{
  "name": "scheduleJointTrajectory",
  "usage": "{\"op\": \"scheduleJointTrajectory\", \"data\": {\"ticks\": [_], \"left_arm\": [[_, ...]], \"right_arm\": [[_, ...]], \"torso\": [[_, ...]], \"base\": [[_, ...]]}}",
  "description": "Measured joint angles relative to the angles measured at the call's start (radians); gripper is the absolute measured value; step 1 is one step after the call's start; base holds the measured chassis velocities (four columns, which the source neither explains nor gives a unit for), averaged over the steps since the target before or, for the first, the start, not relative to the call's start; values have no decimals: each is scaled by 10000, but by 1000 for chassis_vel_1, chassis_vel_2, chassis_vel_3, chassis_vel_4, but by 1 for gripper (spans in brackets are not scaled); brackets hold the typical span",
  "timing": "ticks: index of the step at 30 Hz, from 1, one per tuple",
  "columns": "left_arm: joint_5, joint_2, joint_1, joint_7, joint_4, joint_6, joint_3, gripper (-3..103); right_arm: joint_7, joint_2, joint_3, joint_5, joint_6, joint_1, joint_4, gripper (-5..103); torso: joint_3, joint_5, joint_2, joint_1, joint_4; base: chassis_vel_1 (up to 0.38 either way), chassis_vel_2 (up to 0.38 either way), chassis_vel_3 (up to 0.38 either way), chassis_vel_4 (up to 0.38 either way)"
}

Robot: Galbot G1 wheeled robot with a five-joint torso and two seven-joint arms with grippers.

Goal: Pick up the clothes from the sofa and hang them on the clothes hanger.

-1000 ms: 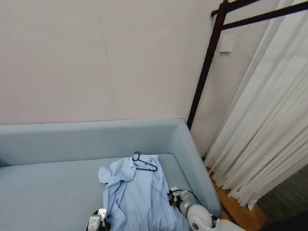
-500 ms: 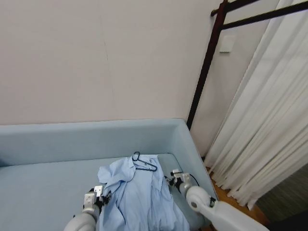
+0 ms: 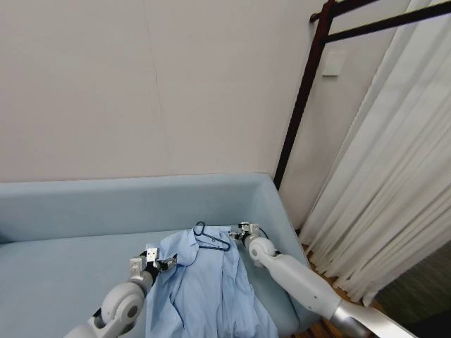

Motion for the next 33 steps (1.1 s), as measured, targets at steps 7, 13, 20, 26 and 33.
{"op": "scheduleJointTrajectory", "data": {"ticks": [7, 13, 20, 26, 33], "left_arm": [[50, 57, 29, 36, 0, -22, -72, 100], [202, 27, 66, 117, 1, -64, -45, 100], [223, 16, 1, 140, 11, -78, -33, 100], [308, -11, 89, 156, -15, -123, -39, 100], [394, -28, 117, 174, -7, -198, -67, 100]], "right_arm": [[-77, 413, -188, -450, 105, -8, -897, 99], [-125, 494, -314, -580, 147, 28, -1231, 79], [-112, 551, -349, -615, 180, 89, -1336, 51], [-107, 493, -389, -633, 258, 101, -1351, 30], [-88, 479, -445, -816, 320, 92, -1162, 3]], "torso": [[-1, 1, 0, -2, -3], [-1, 2, 0, -2, -3], [-1, 2, 0, -2, -1], [-1, 2, 0, -2, -2], [0, 3, -1, -2, -2]], "base": [[0, 0, 0, 0], [0, 0, 0, 0], [0, 0, 0, 0], [0, 0, 0, 0], [0, 0, 0, 0]]}}
